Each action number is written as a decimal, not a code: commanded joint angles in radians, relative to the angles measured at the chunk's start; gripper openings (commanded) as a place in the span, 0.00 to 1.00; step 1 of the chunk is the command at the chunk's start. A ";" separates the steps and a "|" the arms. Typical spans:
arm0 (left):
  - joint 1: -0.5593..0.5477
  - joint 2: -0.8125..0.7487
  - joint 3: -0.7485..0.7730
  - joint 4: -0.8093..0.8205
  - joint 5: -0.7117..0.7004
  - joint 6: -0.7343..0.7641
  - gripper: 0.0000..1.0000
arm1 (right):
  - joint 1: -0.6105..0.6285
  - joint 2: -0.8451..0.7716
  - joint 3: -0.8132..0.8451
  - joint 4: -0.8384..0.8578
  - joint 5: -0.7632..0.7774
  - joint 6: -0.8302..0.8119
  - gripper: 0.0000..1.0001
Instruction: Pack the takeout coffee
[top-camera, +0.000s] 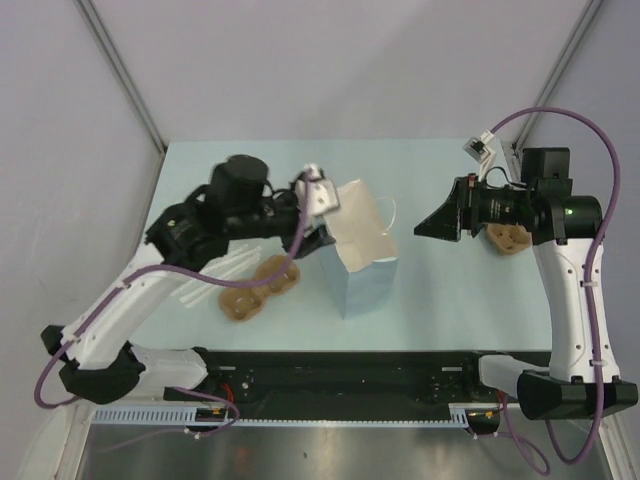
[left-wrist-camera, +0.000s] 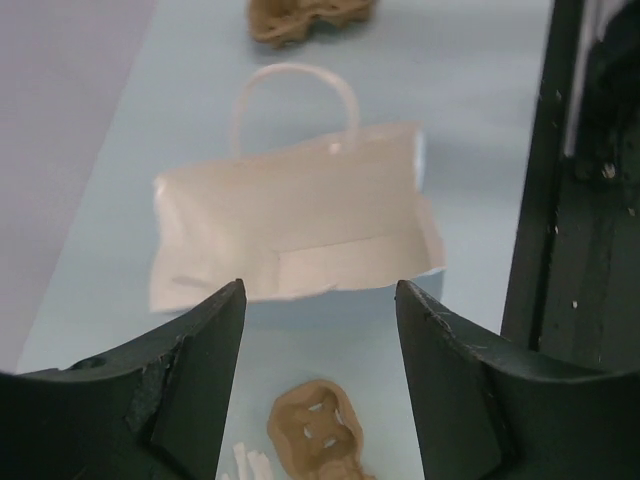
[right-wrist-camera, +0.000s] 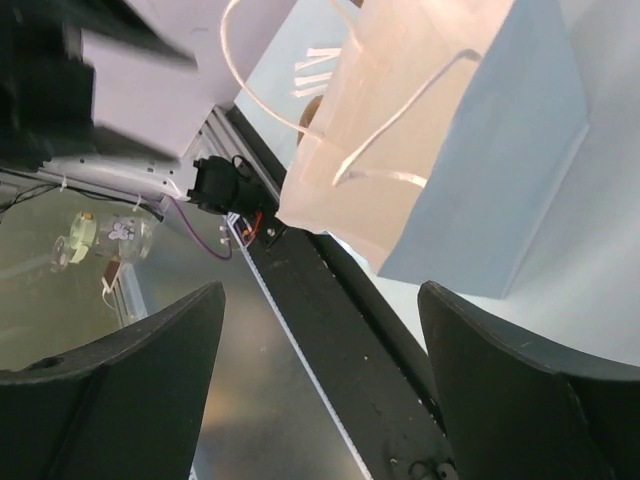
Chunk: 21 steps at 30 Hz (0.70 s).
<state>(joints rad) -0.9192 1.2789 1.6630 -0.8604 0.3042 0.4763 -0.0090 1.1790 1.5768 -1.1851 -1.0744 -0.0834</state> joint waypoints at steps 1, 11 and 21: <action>0.158 -0.082 -0.011 0.073 0.090 -0.273 0.67 | 0.081 0.005 -0.018 0.157 0.019 0.115 0.81; 0.378 -0.089 -0.134 0.218 0.255 -0.630 0.69 | 0.179 0.094 -0.021 0.294 0.047 0.201 0.66; 0.376 -0.004 -0.131 0.351 0.407 -0.748 0.66 | 0.224 0.140 -0.021 0.341 0.021 0.255 0.44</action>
<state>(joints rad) -0.5465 1.2572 1.5181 -0.6090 0.6094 -0.1909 0.2016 1.3144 1.5517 -0.8898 -1.0302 0.1387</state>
